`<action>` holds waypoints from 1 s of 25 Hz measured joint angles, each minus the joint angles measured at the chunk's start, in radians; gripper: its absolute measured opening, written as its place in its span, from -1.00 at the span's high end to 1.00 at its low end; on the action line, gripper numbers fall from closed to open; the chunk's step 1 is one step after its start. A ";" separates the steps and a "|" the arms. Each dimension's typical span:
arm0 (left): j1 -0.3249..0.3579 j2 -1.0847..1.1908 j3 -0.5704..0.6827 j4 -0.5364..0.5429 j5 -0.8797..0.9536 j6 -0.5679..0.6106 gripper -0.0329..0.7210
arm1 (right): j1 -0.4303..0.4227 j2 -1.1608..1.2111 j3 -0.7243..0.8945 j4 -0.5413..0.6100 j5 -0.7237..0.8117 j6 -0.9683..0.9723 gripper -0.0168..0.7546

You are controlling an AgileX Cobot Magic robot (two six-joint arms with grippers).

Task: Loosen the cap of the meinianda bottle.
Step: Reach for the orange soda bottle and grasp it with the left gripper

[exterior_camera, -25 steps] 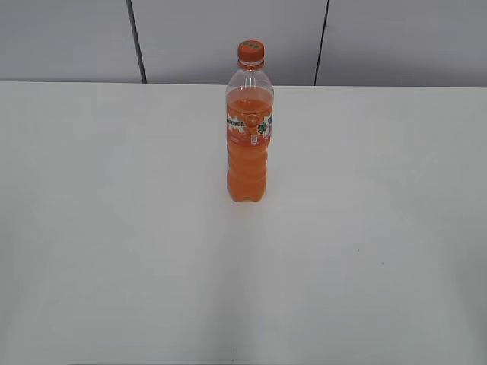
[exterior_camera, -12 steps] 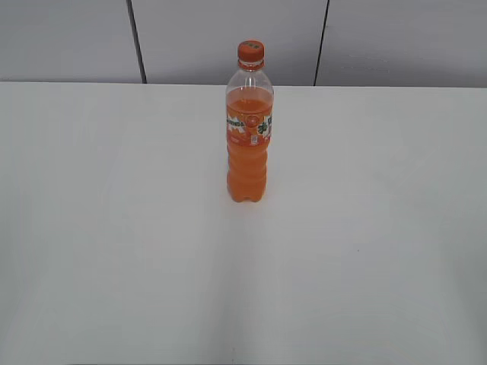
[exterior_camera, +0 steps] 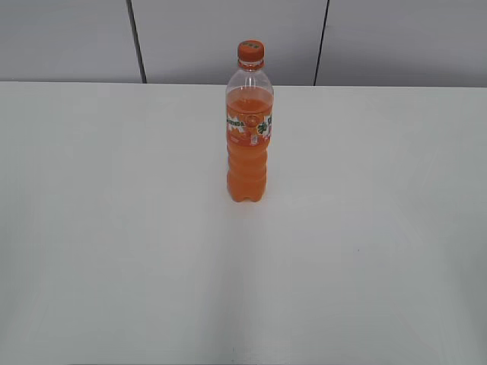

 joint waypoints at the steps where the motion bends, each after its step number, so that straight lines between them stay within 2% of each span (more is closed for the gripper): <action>1: 0.000 0.000 0.000 0.000 0.000 0.000 0.26 | 0.000 0.000 0.000 0.000 0.000 0.000 -0.56; 19: 0.000 0.001 0.000 0.000 0.000 0.000 0.25 | 0.000 0.000 0.000 0.000 0.000 0.000 -0.56; 22: 0.000 0.021 0.000 0.000 -0.001 0.000 0.14 | 0.000 0.000 0.000 0.000 0.000 0.000 -0.56; 25: 0.000 0.060 0.000 0.000 -0.001 0.000 -0.12 | 0.000 0.000 0.000 0.000 0.000 0.000 -0.56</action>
